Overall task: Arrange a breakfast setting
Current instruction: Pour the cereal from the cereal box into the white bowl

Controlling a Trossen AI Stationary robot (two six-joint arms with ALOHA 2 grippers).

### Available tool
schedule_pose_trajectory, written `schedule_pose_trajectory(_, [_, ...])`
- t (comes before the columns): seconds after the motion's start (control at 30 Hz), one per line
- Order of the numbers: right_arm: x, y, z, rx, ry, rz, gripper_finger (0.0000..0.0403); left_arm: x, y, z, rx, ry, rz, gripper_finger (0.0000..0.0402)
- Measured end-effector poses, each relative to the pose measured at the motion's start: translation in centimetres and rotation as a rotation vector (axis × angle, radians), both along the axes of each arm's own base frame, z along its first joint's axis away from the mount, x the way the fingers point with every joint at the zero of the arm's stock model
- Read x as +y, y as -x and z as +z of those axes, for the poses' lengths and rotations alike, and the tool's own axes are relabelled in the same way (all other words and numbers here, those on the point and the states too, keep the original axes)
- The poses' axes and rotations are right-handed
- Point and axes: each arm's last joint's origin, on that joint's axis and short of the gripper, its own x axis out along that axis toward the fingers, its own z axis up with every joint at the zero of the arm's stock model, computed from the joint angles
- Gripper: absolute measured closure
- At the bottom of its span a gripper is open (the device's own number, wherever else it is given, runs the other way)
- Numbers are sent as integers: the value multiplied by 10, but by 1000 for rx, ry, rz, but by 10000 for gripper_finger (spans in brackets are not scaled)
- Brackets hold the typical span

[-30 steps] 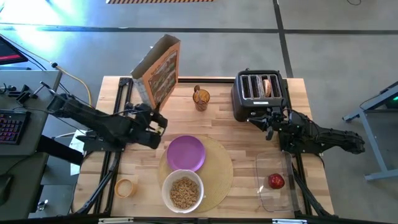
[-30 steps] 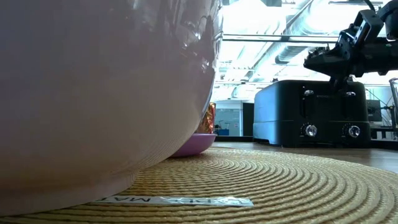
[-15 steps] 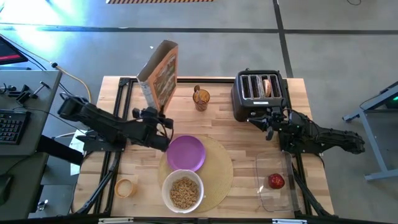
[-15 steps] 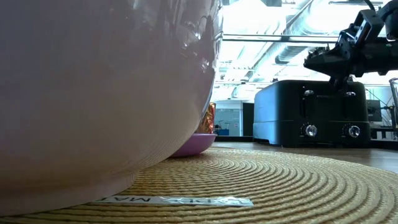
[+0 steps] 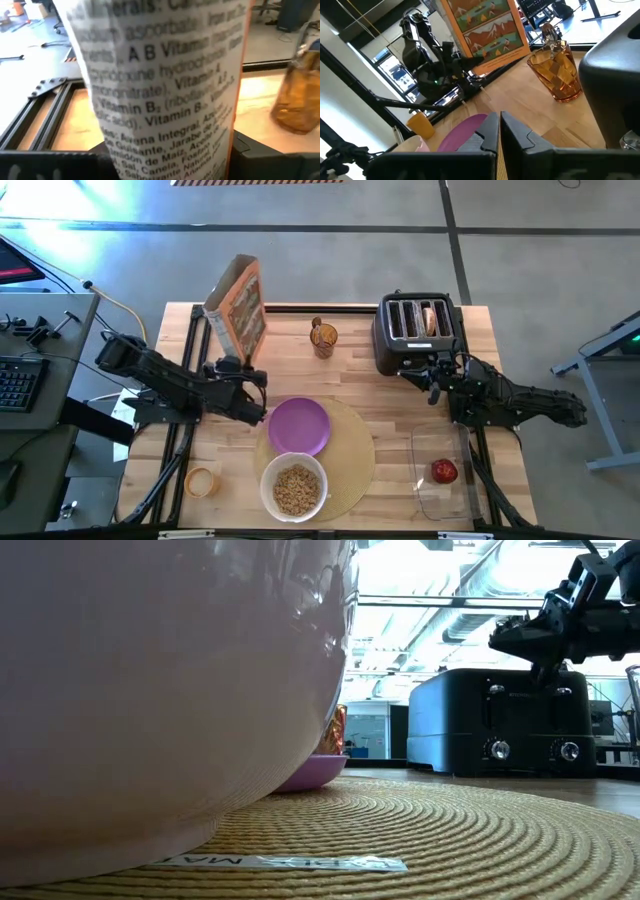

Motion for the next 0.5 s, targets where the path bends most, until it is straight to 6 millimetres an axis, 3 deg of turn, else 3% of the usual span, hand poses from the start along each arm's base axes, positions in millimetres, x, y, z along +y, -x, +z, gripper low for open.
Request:
schedule_pose_trajectory(0.2, [0,0,0,0,0,0,402,2,11,-12,31,62,44,252])
schedule_pose_trajectory(0.5, [0,0,0,0,0,-1,402,4,20,-13,69,76,85,260])
